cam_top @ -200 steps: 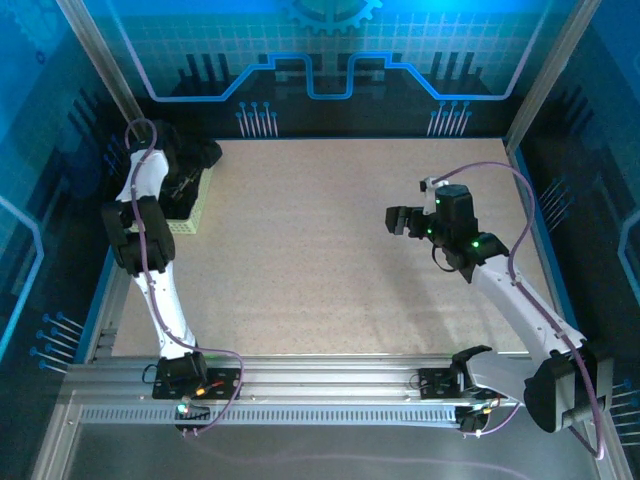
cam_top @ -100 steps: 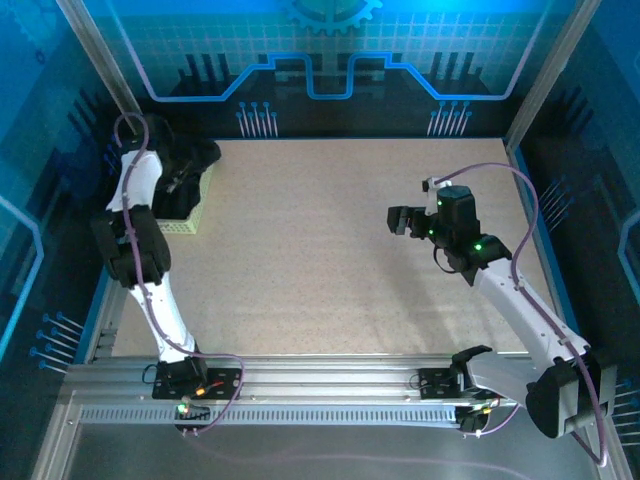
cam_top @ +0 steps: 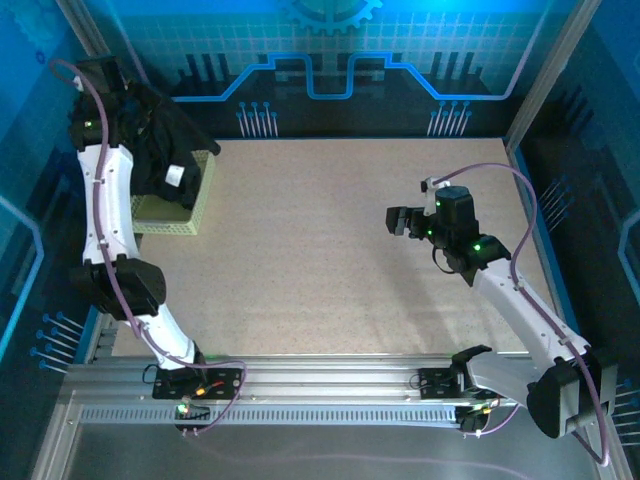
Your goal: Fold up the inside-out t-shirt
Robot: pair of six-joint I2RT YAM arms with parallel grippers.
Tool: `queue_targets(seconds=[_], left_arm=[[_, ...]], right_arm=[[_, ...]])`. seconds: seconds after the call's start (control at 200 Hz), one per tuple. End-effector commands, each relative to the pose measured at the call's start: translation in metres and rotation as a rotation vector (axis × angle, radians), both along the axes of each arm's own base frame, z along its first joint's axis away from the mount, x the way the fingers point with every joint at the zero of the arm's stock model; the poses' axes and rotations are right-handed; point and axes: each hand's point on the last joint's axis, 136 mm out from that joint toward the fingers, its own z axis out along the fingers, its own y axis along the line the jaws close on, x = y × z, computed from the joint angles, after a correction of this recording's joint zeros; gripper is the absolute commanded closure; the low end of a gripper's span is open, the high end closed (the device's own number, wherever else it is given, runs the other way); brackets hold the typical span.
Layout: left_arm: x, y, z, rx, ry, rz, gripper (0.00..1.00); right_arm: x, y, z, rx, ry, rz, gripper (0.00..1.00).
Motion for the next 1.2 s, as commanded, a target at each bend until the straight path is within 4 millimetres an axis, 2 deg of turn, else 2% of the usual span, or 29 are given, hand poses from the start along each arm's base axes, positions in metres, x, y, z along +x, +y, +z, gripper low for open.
queue_targets(seconds=[0.0,0.145,0.28,0.39,0.48,0.59,0.66,0.725,0.84,0.915,0.975,1.05,1.115,1.196], left_arm=[[-0.019,-0.059,0.101,0.138,-0.253,-0.201,1.0],[-0.048,-0.101,0.17,0.13,-0.434,-0.334,1.0],[-0.081,-0.135,0.213,0.124,-0.578,-0.424,1.0],[-0.098,-0.169,0.227,0.094,-0.643,-0.522,1.0],[-0.101,-0.204,0.216,0.056,-0.633,-0.609,1.0],[-0.092,-0.249,0.179,0.009,-0.566,-0.704,1.0],[-0.08,-0.28,0.14,-0.04,-0.491,-0.764,1.0],[-0.07,-0.314,0.096,-0.071,-0.402,-0.835,1.0],[-0.051,-0.365,0.002,-0.086,-0.16,-0.912,1.0],[-0.041,-0.387,-0.067,-0.08,0.019,-0.921,0.84],[-0.037,-0.396,-0.12,-0.083,0.191,-0.933,0.68],[-0.034,-0.39,-0.169,-0.047,0.388,-0.907,0.52],[-0.035,-0.379,-0.195,0.011,0.486,-0.88,0.38],[-0.039,-0.36,-0.204,0.098,0.502,-0.831,0.22]], right_arm=[[-0.003,0.005,0.008,0.006,-0.006,0.009,0.0],[-0.005,0.007,0.009,0.01,-0.008,0.016,0.0],[-0.007,0.007,0.009,0.01,-0.012,0.014,0.0],[-0.009,0.007,0.01,0.008,-0.014,0.016,0.0],[-0.011,0.006,0.011,0.007,-0.018,0.015,0.0],[-0.014,0.006,0.013,0.01,-0.024,0.019,0.0],[-0.016,0.007,0.014,0.014,-0.026,0.024,0.0],[-0.016,0.008,0.014,0.013,-0.027,0.031,0.0],[-0.017,0.012,0.014,0.01,-0.024,0.043,0.0],[-0.018,0.016,0.013,0.001,-0.02,0.056,0.0],[-0.017,0.018,0.01,-0.01,-0.012,0.061,0.0],[-0.017,0.024,0.005,-0.019,0.001,0.074,0.0],[-0.017,0.031,0.0,-0.025,0.015,0.088,0.0],[-0.018,0.042,-0.01,-0.043,0.035,0.109,0.0]])
